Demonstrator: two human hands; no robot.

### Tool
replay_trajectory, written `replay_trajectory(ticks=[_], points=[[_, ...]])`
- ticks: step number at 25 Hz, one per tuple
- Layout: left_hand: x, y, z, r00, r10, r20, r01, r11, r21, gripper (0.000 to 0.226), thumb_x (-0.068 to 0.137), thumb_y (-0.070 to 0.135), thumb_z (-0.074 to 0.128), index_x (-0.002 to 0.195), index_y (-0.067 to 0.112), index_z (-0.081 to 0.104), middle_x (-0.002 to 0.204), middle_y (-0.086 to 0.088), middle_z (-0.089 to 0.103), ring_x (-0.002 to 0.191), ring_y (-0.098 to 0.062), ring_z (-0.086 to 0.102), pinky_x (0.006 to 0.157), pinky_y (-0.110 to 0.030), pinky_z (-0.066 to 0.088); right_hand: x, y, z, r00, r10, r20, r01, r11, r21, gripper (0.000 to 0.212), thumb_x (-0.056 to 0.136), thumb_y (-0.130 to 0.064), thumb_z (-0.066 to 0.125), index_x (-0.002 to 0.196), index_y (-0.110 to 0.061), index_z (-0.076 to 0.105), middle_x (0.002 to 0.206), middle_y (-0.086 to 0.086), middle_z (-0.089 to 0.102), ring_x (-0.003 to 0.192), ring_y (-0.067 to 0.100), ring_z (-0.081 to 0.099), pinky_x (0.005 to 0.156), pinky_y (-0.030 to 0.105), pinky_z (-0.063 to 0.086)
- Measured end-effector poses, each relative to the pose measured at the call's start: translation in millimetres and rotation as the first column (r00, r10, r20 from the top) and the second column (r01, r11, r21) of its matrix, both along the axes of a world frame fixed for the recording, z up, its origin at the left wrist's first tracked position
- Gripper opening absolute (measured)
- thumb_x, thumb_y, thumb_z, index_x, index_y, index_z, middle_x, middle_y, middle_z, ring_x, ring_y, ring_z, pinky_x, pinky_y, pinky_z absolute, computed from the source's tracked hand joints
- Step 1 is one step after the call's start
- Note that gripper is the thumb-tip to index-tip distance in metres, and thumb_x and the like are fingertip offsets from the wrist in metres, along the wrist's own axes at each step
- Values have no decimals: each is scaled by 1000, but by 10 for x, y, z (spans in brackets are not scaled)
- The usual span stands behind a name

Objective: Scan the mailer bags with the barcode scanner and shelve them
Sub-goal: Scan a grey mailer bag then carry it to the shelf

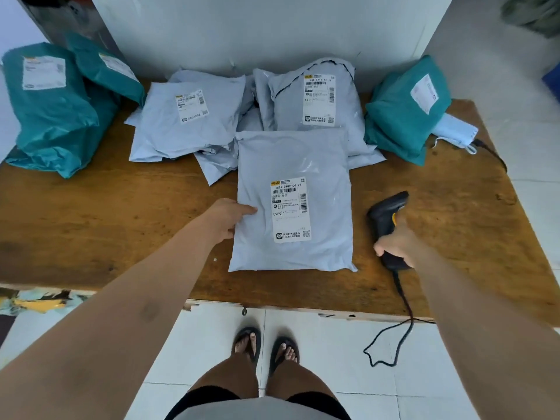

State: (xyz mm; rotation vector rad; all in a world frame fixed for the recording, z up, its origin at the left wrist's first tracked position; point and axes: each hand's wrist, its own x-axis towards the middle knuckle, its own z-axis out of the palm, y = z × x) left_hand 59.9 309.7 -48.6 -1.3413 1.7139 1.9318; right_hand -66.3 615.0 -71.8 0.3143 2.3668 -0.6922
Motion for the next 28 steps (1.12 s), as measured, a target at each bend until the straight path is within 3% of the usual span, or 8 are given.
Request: replay_trajectory(ticks=[2, 5, 8, 11, 14, 18, 23, 28], points=[[22, -17, 30, 999, -36, 22, 36, 999, 0, 44, 80, 14, 74, 121, 8, 58, 118, -8, 65, 107, -27, 62, 94, -43, 50, 262, -164, -7, 997, 31, 67, -28, 998, -49, 99, 67, 4, 66, 151, -13, 15, 135, 18, 45, 119, 36, 45, 90, 41, 44], [44, -9, 36, 998, -60, 26, 60, 998, -8, 43, 81, 14, 73, 121, 8, 58, 118, -7, 65, 108, -26, 61, 97, -43, 49, 489, -323, 39, 969, -178, 172, 217, 944, -249, 93, 65, 3, 58, 149, -15, 21, 140, 15, 44, 124, 36, 44, 92, 41, 45], [59, -9, -6, 998, -54, 19, 54, 998, -17, 42, 82, 12, 71, 122, 7, 57, 120, -7, 64, 109, -27, 61, 97, -43, 49, 576, -369, 243, 908, -363, 211, 420, 776, -470, 72, 74, 4, 50, 140, -20, 33, 97, 12, 55, 83, 29, 55, 65, 36, 46], [70, -10, -34, 999, -54, 5, 54, 998, -22, 42, 84, 10, 69, 123, 6, 55, 122, -9, 62, 110, -28, 60, 98, -44, 48, 721, -518, 580, 900, -404, 163, 409, 651, -640, 43, 80, 0, 61, 118, -14, 47, 66, 8, 46, 54, 21, 46, 51, 30, 42], [81, -24, -23, 999, -49, -4, 49, 999, -7, 42, 85, 9, 68, 124, 6, 54, 122, -10, 62, 111, -29, 60, 97, -44, 48, 904, -742, 873, 959, -265, 101, 260, 678, -688, 41, 79, 2, 68, 114, -13, 51, 67, 10, 52, 50, 19, 50, 48, 29, 46], [99, -74, -3, 999, -37, -15, 37, 998, 49, 41, 85, 9, 68, 124, 6, 55, 122, -10, 62, 109, -29, 60, 93, -43, 49, 1181, -956, 1111, 984, -94, 154, 174, 727, -664, 34, 80, 6, 57, 111, -8, 53, 63, 9, 51, 45, 18, 47, 45, 27, 42], [123, -98, -24, 1000, -21, -17, 22, 998, 59, 48, 84, 6, 68, 129, 6, 50, 122, -9, 61, 108, -27, 59, 91, -41, 48, 1541, -1062, 1151, 970, -65, 236, 207, 731, -650, 24, 80, 5, 56, 99, -8, 52, 54, 6, 46, 39, 18, 42, 43, 24, 39], [118, -90, -41, 1000, 3, -11, -3, 998, 68, 52, 84, 4, 68, 131, 6, 47, 124, -9, 59, 101, -24, 56, 91, -41, 46, 1693, -1241, 1140, 986, -56, 159, 144, 771, -621, 28, 79, 2, 58, 101, -14, 51, 55, 7, 48, 41, 17, 45, 45, 24, 43]])
